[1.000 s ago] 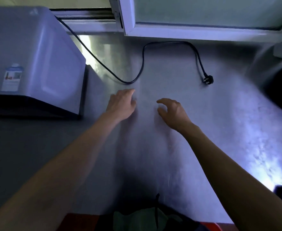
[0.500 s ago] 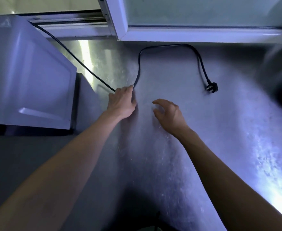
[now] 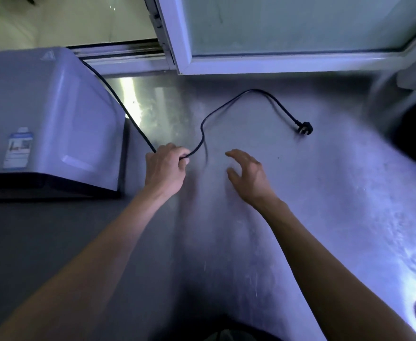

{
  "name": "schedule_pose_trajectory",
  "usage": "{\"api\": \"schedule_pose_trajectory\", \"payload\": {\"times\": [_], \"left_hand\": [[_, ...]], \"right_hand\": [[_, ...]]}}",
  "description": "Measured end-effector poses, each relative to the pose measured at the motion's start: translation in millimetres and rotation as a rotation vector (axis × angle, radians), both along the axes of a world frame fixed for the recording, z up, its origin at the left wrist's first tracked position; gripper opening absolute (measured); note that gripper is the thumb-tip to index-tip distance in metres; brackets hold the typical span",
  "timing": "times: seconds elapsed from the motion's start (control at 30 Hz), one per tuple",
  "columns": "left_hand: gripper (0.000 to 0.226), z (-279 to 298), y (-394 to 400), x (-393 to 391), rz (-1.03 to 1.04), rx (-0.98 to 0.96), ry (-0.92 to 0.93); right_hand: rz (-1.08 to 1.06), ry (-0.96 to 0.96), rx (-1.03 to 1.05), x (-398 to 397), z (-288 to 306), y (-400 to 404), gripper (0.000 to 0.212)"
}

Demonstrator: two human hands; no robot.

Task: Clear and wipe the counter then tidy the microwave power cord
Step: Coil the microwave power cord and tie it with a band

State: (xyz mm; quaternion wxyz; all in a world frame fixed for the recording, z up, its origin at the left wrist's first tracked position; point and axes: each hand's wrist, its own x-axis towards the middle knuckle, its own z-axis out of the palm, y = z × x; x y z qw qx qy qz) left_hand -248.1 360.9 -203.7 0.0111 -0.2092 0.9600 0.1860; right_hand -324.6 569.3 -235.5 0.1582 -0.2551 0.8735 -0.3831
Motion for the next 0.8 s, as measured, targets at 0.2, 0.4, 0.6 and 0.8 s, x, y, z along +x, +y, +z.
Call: {"api": "schedule_pose_trajectory", "payload": {"times": [0.2,0.4,0.6,0.8], "left_hand": [[0.018,38,-24,16,-0.102,0.057,0.171],[0.018,77,-63,31,-0.225,0.099,0.421],[0.020,107,-105,52,-0.315,0.220,0.546],[0.023,127,-151,65,-0.351,0.223,0.595]], "right_hand": [[0.014,0.064,0.028,2,41,-43,0.059],[0.008,0.229,0.026,29,74,-87,0.052],[-0.157,0.371,-0.075,57,127,-127,0.011],[-0.268,0.424,-0.113,76,173,-164,0.009]]}}
